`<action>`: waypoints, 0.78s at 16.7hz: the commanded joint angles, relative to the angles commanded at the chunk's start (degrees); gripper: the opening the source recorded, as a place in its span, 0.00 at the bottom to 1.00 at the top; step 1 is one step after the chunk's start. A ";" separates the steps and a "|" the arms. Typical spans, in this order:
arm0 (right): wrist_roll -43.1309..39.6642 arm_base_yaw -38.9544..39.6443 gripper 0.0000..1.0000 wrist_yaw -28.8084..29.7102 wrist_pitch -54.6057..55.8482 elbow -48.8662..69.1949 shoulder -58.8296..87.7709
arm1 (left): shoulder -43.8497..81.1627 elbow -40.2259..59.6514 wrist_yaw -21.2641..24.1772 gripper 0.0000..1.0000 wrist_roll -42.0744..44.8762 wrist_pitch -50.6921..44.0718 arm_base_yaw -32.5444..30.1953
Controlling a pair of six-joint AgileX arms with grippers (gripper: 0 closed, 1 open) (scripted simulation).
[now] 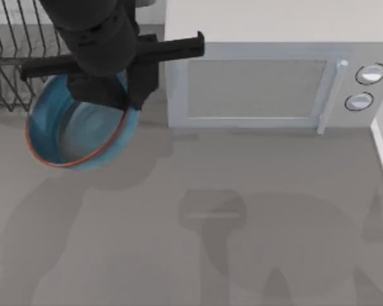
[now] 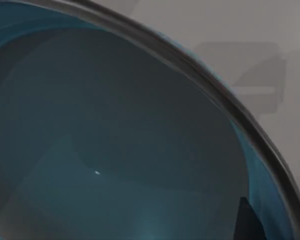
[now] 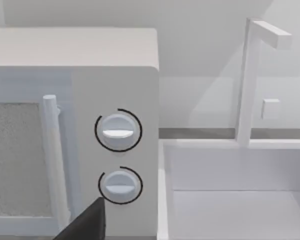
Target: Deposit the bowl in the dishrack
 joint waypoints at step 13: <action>0.00 0.00 1.00 0.00 0.00 0.00 0.00 | -41.22 -36.41 8.29 0.00 30.39 61.12 38.36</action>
